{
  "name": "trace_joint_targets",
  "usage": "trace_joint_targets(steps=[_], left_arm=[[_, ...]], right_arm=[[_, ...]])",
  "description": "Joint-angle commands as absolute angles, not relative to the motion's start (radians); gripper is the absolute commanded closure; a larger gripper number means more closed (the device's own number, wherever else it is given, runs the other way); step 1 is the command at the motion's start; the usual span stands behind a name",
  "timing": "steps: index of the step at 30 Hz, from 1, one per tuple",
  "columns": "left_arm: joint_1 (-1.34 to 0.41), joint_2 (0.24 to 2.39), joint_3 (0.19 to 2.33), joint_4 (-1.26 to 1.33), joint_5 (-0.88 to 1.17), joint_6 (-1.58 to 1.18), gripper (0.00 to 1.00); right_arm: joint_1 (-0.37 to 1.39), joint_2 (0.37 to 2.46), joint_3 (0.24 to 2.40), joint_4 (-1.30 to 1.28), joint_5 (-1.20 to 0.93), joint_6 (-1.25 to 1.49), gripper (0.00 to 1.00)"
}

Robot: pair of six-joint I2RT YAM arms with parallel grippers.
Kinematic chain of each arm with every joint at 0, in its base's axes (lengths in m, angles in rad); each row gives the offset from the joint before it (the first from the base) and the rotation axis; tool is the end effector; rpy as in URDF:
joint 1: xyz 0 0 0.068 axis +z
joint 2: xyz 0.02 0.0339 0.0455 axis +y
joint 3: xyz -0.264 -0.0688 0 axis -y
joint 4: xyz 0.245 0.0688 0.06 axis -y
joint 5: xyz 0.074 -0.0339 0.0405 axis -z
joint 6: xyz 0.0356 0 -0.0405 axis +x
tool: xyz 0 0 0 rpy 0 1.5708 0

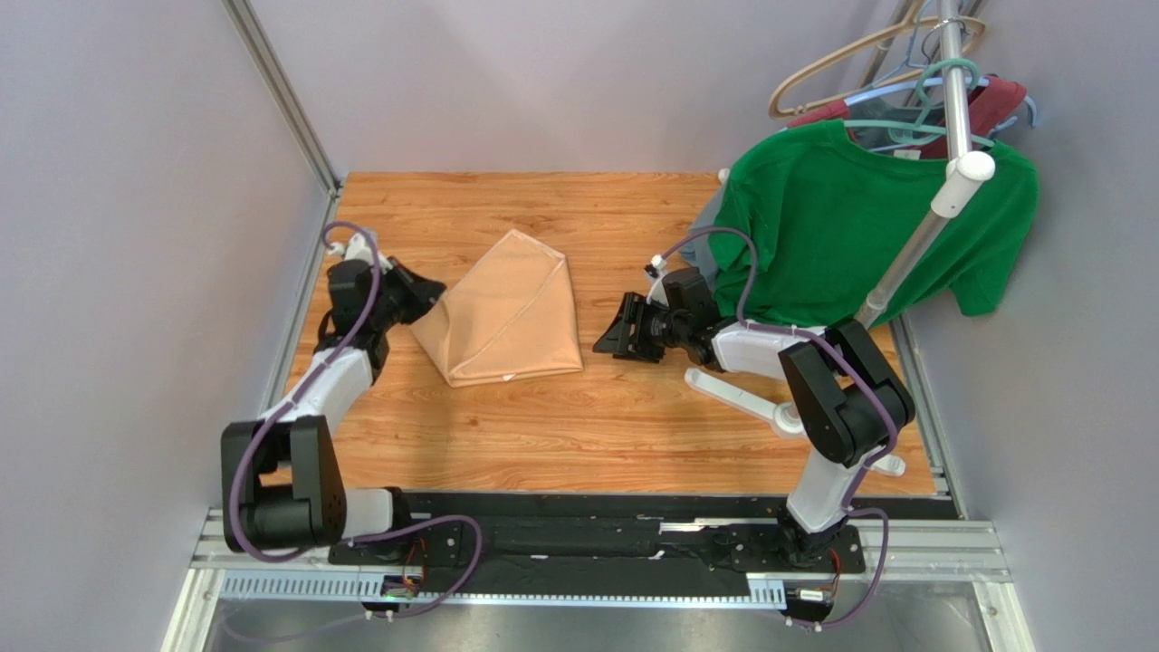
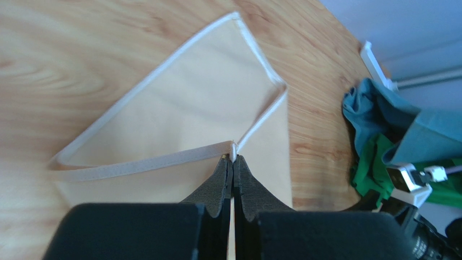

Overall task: Fold the napkin, place the utensils inside, and roll it up
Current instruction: Fold the napkin

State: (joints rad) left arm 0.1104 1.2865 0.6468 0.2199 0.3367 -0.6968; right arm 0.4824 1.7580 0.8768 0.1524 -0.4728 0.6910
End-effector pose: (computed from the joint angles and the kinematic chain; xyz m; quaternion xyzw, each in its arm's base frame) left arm 0.2762 0.0188 0.2249 -0.2409 0.7964 -0.2896 0.4730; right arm 0.3027 0.1768 0.1517 -0.0028 0.8924 0.3980 0.2125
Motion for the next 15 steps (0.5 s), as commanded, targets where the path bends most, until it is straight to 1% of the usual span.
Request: trace_joint_targets(steps=[1, 8, 15], left_arm=[[-0.044, 1.382, 0.771, 0.308, 0.383, -0.618, 1.00], [-0.245, 1.571, 0.911, 0.316, 0.403, -0.555, 1.00], [-0.406, 1.664, 1.015, 0.296, 0.416, -0.428, 1.00]], right_arm=[[0.471, 1.712, 0.853, 0.198, -0.476, 0.684, 0.46], [0.459, 1.703, 0.835, 0.193, -0.463, 0.684, 0.46], [0.443, 1.689, 0.813, 0.187, -0.454, 0.678, 0.46]])
